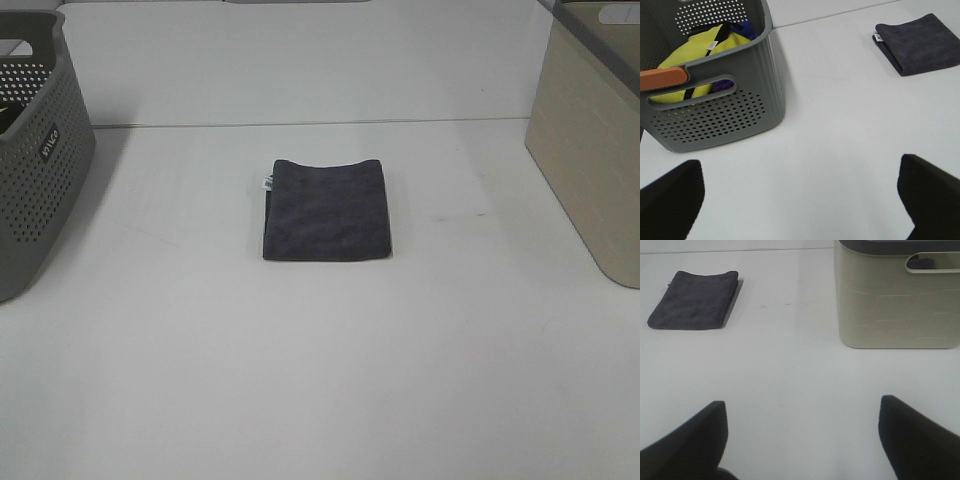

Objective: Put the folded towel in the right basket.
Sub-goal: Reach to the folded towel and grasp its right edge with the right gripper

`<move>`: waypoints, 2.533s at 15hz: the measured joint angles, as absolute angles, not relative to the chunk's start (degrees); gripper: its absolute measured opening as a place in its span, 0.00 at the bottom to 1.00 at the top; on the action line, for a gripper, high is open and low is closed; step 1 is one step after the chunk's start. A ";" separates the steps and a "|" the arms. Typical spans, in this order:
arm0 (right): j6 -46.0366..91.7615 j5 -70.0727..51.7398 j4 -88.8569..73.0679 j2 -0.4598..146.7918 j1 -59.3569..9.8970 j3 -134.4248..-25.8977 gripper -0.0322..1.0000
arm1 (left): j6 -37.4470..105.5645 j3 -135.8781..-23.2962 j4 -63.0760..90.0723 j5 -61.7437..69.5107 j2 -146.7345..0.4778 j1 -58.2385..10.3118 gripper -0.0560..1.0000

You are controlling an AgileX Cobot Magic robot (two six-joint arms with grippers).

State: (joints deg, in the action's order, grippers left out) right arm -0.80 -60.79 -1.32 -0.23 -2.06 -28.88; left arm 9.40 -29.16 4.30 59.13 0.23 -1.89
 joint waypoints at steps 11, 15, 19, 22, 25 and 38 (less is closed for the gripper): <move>-0.80 -60.79 -1.32 -0.23 -2.06 -28.88 0.77 | 9.40 -29.16 4.30 59.13 0.23 -1.89 0.99; -0.80 -60.79 -1.32 -0.23 -2.06 -28.88 0.77 | 9.40 -29.16 4.30 59.13 0.23 -1.89 0.99; -0.80 -60.79 -1.32 -0.23 -2.06 -28.88 0.77 | 9.40 -29.16 4.30 59.13 0.23 -1.89 0.99; -1.15 -60.28 -1.26 0.06 -2.06 -29.11 0.77 | 9.40 -29.16 4.30 59.13 0.23 -1.89 0.99; -1.20 -51.74 -0.86 8.59 -2.06 -31.86 0.77 | 9.40 -29.16 4.30 59.13 0.23 -1.89 0.99; 0.00 -40.97 -4.41 71.73 -2.06 -67.49 0.76 | 9.40 -29.16 4.30 59.13 0.23 -1.89 0.99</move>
